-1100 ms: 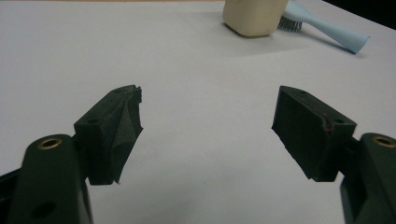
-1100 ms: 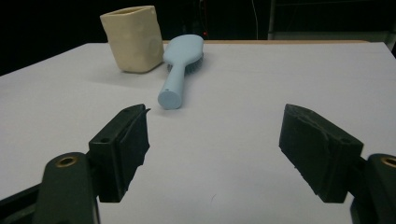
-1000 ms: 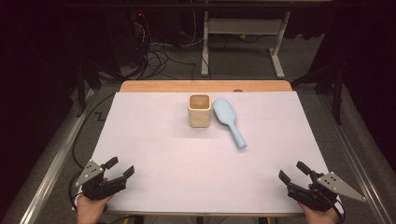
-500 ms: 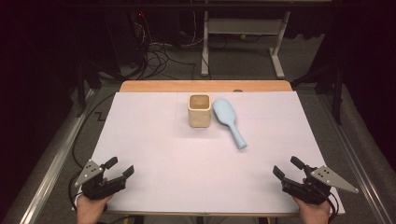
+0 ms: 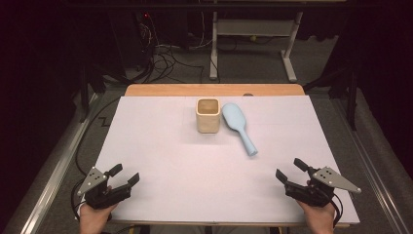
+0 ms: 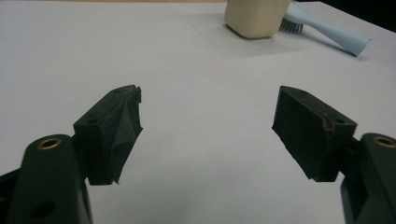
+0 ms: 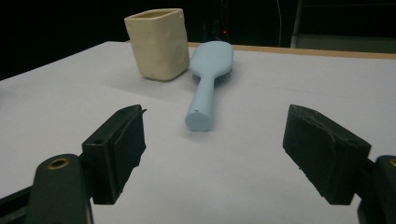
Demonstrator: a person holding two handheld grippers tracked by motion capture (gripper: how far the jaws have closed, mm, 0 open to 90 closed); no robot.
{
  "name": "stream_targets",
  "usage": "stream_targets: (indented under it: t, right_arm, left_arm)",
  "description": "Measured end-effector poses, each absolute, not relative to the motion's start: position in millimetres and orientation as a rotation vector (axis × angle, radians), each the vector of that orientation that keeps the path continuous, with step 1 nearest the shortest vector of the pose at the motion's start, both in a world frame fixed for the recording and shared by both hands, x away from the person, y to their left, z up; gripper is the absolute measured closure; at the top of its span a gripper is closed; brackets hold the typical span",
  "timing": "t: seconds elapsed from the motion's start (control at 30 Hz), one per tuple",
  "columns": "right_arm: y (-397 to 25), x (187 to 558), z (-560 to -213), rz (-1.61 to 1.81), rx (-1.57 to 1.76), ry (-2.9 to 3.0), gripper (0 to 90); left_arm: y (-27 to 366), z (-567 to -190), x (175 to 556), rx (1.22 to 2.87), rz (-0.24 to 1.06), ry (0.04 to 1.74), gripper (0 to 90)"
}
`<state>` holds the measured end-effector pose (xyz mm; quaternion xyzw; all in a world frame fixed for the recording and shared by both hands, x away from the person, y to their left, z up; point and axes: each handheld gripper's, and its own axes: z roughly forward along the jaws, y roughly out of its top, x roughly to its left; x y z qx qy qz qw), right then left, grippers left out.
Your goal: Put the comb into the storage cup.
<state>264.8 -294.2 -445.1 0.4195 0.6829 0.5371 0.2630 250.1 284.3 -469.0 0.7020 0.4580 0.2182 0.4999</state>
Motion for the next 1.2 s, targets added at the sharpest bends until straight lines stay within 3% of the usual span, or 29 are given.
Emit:
stream_targets:
  t: [1.2]
  right_arm:
    - [-260, 300, -444, 1.521, 1.081, 1.922, 15.8]
  left_arm:
    - [283, -469, 250, 1.702, 0.526, 1.104, 23.7]
